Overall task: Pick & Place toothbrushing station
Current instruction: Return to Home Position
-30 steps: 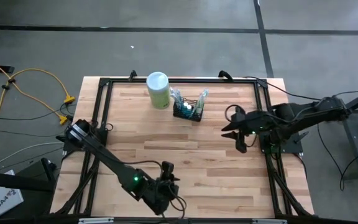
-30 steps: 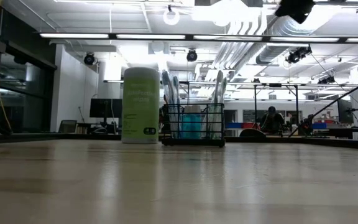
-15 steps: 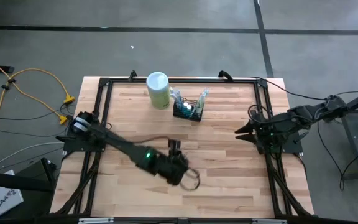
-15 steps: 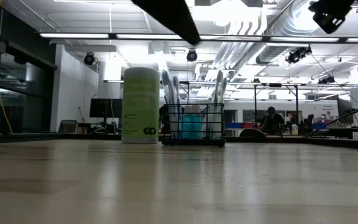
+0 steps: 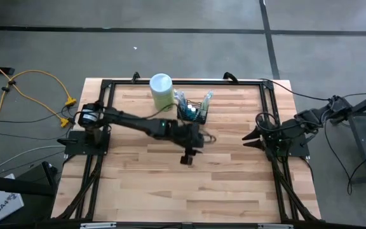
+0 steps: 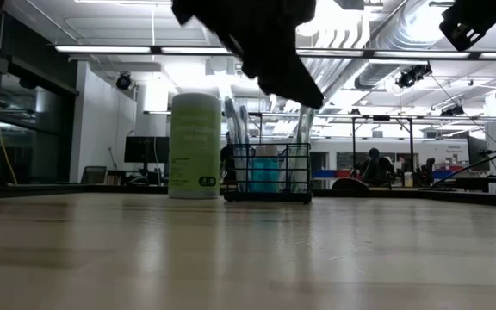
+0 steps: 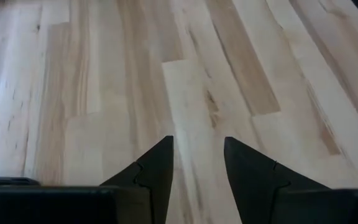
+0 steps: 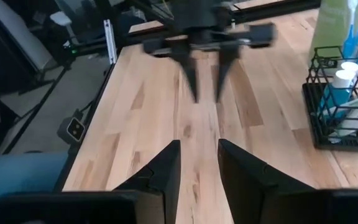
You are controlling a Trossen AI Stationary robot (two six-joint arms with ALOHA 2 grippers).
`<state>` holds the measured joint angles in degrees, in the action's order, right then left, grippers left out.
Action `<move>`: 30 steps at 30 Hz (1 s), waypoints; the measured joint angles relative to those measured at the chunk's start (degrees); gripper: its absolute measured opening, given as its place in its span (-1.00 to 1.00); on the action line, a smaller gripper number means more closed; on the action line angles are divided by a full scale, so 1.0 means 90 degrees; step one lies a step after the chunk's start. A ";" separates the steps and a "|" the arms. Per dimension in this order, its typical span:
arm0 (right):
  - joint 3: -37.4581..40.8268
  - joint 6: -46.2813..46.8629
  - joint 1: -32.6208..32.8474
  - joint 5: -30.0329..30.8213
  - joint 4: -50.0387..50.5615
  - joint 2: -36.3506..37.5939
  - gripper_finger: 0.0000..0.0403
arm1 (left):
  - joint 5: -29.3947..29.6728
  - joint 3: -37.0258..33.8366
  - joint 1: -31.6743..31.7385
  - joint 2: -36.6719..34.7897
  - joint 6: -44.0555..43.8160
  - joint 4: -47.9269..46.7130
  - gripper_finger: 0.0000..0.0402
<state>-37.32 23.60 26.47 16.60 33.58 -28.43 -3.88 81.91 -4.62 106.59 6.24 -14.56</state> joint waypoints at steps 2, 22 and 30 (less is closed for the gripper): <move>0.0000 -0.0031 -0.0004 0.0009 0.0000 0.0081 -0.51 | -0.0299 -0.0162 0.0217 0.0000 0.0020 0.0226 -0.32; 0.1375 -0.0101 -0.0011 0.1114 -0.0366 0.1576 -0.51 | -0.1258 -0.0867 0.1278 -0.0869 0.0664 0.0363 -0.32; 0.1915 -0.0069 -0.0011 0.1686 -0.0875 0.1826 -0.51 | -0.2057 -0.2251 0.1656 -0.1566 0.0639 0.1333 -0.32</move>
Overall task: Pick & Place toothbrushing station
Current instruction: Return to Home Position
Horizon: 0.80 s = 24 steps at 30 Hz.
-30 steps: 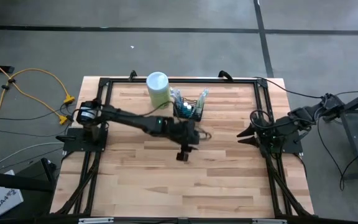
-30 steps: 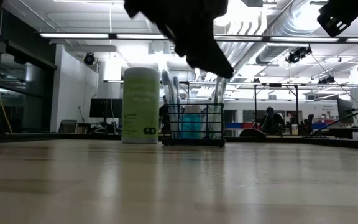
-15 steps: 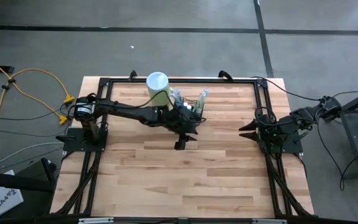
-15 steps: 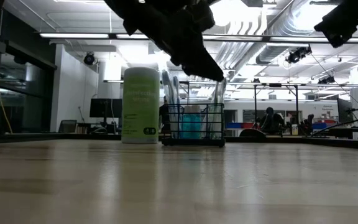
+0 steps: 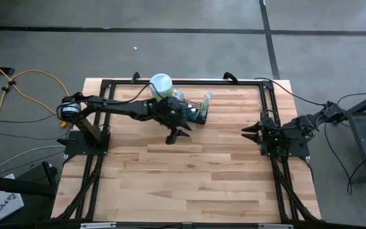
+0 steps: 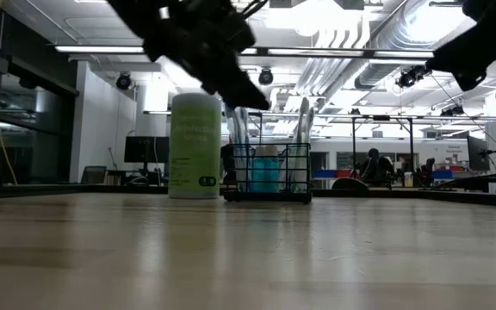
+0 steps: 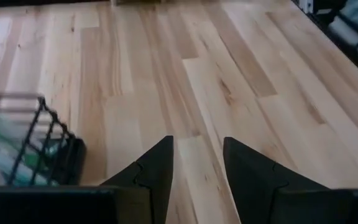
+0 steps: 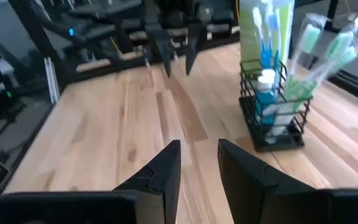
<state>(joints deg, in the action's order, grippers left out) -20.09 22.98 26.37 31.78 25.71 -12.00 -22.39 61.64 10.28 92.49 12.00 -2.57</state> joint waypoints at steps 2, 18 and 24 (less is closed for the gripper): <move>0.0181 -0.0081 0.0000 0.0002 -0.0404 -0.0001 -0.51 | -0.0119 -0.0402 0.0068 -0.0208 -0.0060 0.0285 -0.32; 0.1034 -0.0200 -0.0002 -0.0037 -0.1526 0.0052 -0.51 | -0.0172 -0.2074 0.0086 -0.0926 -0.0506 0.1600 -0.32; 0.1509 -0.0198 -0.0002 -0.0446 -0.2528 0.0055 -0.51 | -0.0175 -0.2164 -0.0010 -0.0926 -0.0622 0.1727 -0.32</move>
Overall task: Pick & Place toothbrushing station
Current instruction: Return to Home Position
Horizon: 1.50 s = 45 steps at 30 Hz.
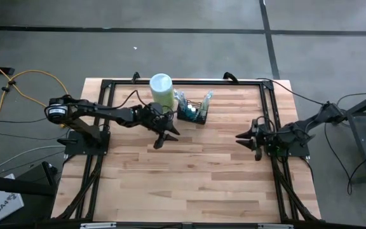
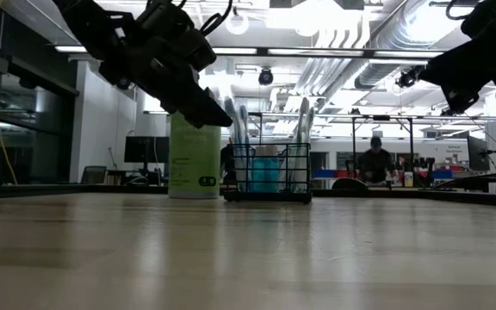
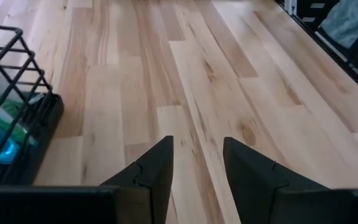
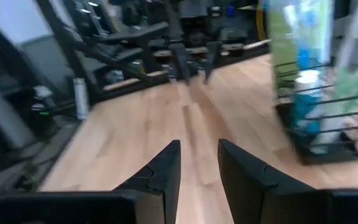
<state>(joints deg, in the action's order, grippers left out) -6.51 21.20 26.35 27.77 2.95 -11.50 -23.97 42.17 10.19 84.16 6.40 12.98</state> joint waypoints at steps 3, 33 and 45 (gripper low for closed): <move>0.0309 -0.0036 0.0000 -0.0334 -0.0701 -0.0001 -0.51 | -0.0002 0.0000 -0.0079 0.0000 -0.0028 0.0079 -0.32; 0.0675 -0.0259 -0.0824 -0.0599 -0.0793 0.0024 -0.51 | -0.0357 0.0000 -0.0235 0.0002 -0.0045 0.0164 -0.32; 0.0678 -0.0656 -0.1950 -0.2385 -0.0531 0.0133 -0.51 | -0.0687 0.0000 -0.0255 0.0005 0.0055 0.0193 -0.32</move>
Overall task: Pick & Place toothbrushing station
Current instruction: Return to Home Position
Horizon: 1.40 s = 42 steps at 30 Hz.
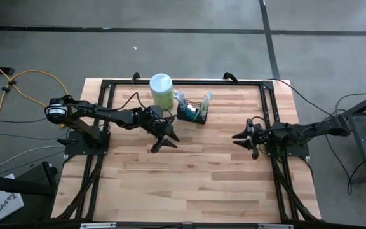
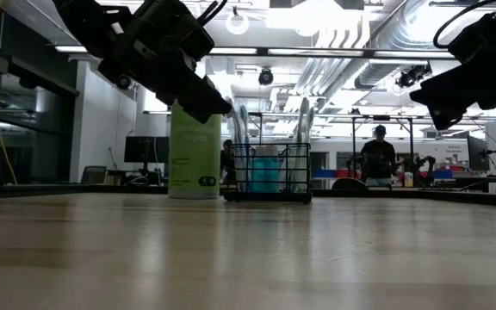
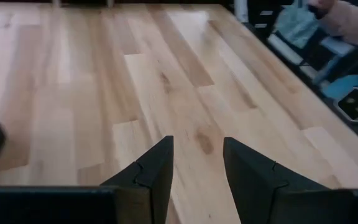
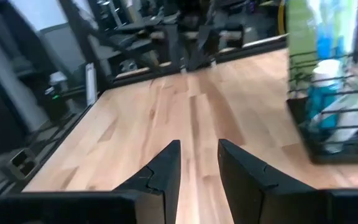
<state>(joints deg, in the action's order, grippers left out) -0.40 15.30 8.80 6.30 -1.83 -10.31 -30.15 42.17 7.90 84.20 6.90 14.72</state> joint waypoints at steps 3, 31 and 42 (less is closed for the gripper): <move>0.0000 0.0040 -0.0325 -0.0665 0.0114 0.0000 -0.51 | -0.0237 0.0000 0.0008 0.0000 0.0056 0.0009 -0.32; 0.0010 0.0344 -0.1077 -0.0946 0.0104 -0.0027 -0.51 | -0.0627 -0.2769 0.2195 -0.2741 -0.0259 0.1362 -0.32; 0.0010 0.0344 -0.1076 -0.1221 0.0047 -0.0027 -0.51 | -0.0616 -0.3792 0.2193 -0.3709 -0.0086 0.1426 -0.32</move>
<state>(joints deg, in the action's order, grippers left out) -0.32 18.39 -0.88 -4.69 -1.41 -10.55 -35.70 8.05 27.64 50.82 6.12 27.55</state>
